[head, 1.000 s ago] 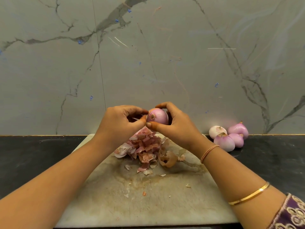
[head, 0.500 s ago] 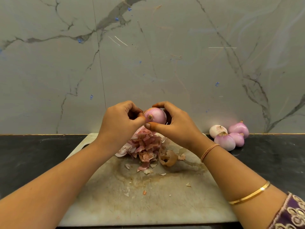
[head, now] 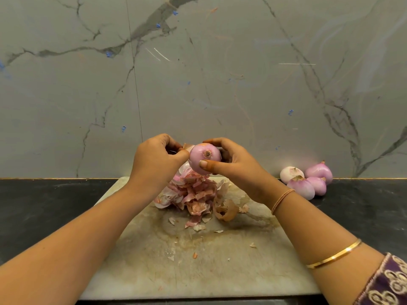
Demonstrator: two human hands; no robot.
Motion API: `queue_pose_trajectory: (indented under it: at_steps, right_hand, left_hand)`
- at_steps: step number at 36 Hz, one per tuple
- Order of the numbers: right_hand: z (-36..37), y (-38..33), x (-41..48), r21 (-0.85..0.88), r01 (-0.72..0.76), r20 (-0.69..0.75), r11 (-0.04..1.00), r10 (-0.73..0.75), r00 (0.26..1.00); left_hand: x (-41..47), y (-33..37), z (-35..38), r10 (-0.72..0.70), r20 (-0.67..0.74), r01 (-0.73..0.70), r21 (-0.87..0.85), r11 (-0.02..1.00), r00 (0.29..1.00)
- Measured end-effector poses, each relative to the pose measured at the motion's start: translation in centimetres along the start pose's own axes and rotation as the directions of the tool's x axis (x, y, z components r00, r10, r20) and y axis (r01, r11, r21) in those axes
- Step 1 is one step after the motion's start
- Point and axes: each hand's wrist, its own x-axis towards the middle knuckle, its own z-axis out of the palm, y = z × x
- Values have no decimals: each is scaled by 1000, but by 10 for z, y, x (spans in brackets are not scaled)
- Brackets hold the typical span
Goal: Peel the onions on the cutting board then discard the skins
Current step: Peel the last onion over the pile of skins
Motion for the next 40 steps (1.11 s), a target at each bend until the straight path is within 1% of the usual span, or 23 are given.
queue_pose_trajectory:
  at_steps: [7, 13, 16, 19, 21, 25, 28, 30, 34, 37, 40]
  right_hand:
    - [-4, -1, -1, 118, -111, 81, 987, 102, 991]
    - [-7, -5, -1, 236, -124, 141, 964, 93, 986]
    - [-10, -6, -3, 259, -111, 116, 959, 83, 990]
    - [-10, -4, -2, 259, -115, 71, 959, 99, 993]
    - [-9, -3, -1, 274, -130, 52, 953, 120, 991]
    - [-10, -1, 0, 286, -145, 30, 947, 143, 989]
    - [-8, 0, 0, 267, -142, 16, 953, 143, 990]
    - [-7, -1, 0, 259, -139, 14, 956, 141, 990]
    - [-4, -1, 1, 267, -128, 14, 955, 129, 992]
    - [-3, -1, 1, 274, -126, 5, 954, 130, 992]
    - [-3, -2, 1, 280, -127, 5, 952, 131, 991]
  left_hand:
    - [3, -2, -1, -16, -4, 16, 11, 1000, 1000]
    - [11, -13, -5, -32, -21, 34, 80, 996, 999]
    - [16, -22, -12, -57, -10, 58, 141, 988, 998]
    - [16, -22, -11, -42, 54, 32, 171, 985, 998]
    - [13, -17, -8, -5, 108, -10, 136, 991, 994]
    - [5, -10, -5, 119, 189, -116, -30, 993, 975]
    - [1, -6, -3, 125, 211, -86, -186, 979, 969]
    - [-1, -4, -3, 123, 215, -73, -225, 971, 969]
    - [-4, -4, -1, 186, 281, -161, -107, 981, 942]
    - [-6, -4, 4, 225, 281, -223, -40, 974, 933]
    - [-6, -3, 4, 245, 281, -255, -2, 967, 928]
